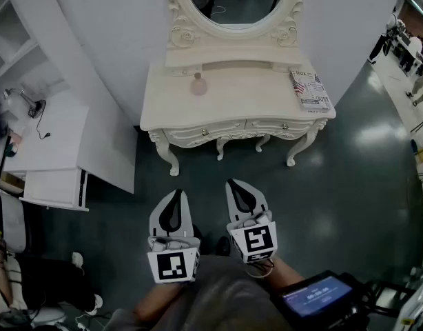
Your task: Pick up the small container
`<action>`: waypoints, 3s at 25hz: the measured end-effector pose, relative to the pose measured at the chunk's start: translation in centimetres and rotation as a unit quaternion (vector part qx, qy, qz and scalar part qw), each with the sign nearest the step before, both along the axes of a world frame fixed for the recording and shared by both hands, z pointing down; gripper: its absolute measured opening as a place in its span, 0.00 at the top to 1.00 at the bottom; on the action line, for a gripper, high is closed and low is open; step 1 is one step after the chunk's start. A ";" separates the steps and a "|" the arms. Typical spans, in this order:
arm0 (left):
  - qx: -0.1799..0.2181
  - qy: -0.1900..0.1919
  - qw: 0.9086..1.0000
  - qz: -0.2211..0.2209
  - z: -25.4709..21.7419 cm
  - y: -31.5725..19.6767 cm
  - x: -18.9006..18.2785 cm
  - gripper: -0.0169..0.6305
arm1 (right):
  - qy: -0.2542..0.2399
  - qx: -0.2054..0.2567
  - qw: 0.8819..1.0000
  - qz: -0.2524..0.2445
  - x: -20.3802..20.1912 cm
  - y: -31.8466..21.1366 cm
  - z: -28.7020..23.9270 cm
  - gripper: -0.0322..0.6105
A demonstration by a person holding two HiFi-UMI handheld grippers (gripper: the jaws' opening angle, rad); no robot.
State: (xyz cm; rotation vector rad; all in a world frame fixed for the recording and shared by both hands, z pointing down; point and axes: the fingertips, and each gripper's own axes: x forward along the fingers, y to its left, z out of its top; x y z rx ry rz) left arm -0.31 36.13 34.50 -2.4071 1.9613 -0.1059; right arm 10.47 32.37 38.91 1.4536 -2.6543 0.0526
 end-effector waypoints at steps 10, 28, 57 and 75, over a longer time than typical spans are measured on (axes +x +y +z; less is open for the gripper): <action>-0.004 0.002 1.000 -0.003 0.3 0.2 0.7 0.95 | -0.013 0.013 1.000 -0.004 0.5 0.2 -0.7 0.93; -0.054 0.016 0.998 0.014 3.9 -9.6 -2.4 0.95 | -0.004 -0.028 0.999 0.021 -2.1 -9.6 3.0 0.93; -0.006 0.047 0.995 0.086 0.7 -28.0 -9.3 0.95 | 0.028 0.018 0.995 0.089 -8.4 -25.8 -1.4 0.93; -0.049 0.008 0.997 0.052 3.1 -37.7 -6.4 0.95 | -0.008 -0.020 0.999 0.044 -6.5 -36.2 2.0 0.93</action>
